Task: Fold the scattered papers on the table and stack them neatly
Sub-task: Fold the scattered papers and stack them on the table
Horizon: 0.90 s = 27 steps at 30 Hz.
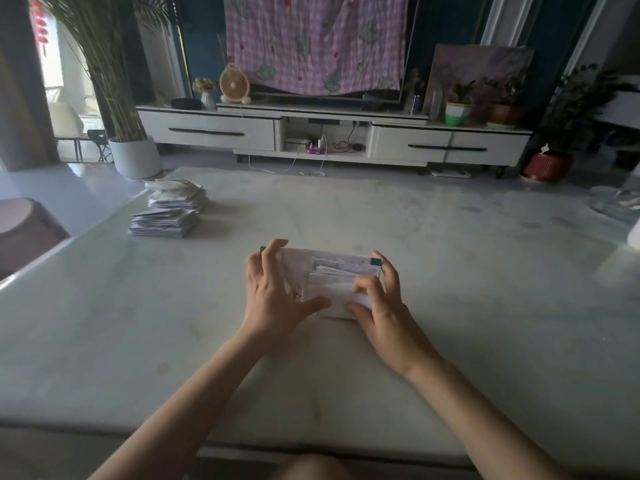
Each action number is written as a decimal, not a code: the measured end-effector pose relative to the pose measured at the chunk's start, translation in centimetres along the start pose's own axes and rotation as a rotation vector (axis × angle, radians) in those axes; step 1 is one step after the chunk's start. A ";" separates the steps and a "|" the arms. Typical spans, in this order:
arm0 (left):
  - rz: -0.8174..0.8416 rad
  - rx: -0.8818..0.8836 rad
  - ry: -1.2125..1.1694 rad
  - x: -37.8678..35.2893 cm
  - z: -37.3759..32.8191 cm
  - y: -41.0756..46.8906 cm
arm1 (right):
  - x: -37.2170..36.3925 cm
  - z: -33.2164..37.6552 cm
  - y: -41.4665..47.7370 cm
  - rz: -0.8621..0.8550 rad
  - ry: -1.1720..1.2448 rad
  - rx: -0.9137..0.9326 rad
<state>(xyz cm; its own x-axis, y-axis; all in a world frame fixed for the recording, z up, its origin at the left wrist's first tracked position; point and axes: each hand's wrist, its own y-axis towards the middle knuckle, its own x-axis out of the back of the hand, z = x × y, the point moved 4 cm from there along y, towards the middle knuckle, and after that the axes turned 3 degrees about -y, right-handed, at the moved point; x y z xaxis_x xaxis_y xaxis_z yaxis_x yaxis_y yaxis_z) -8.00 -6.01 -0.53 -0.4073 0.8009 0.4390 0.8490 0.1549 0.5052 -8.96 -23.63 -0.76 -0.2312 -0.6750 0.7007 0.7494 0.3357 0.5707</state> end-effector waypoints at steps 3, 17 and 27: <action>0.001 -0.003 -0.006 -0.1 0.2 0.1 | 0.0 -0.2 0.0 -0.052 0.010 0.016; 0.017 0.012 -0.030 -0.2 0.4 0.0 | -0.2 -0.3 -0.2 -0.039 -0.002 0.003; 0.023 0.004 -0.009 -0.2 0.3 0.1 | 0.0 -0.2 0.0 -0.118 0.055 0.019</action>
<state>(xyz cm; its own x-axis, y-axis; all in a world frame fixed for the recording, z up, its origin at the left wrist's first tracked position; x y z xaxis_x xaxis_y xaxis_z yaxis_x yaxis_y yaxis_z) -7.68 -5.95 -0.80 -0.3847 0.8093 0.4440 0.8594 0.1385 0.4922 -8.82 -23.72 -0.82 -0.2824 -0.7454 0.6039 0.7070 0.2638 0.6562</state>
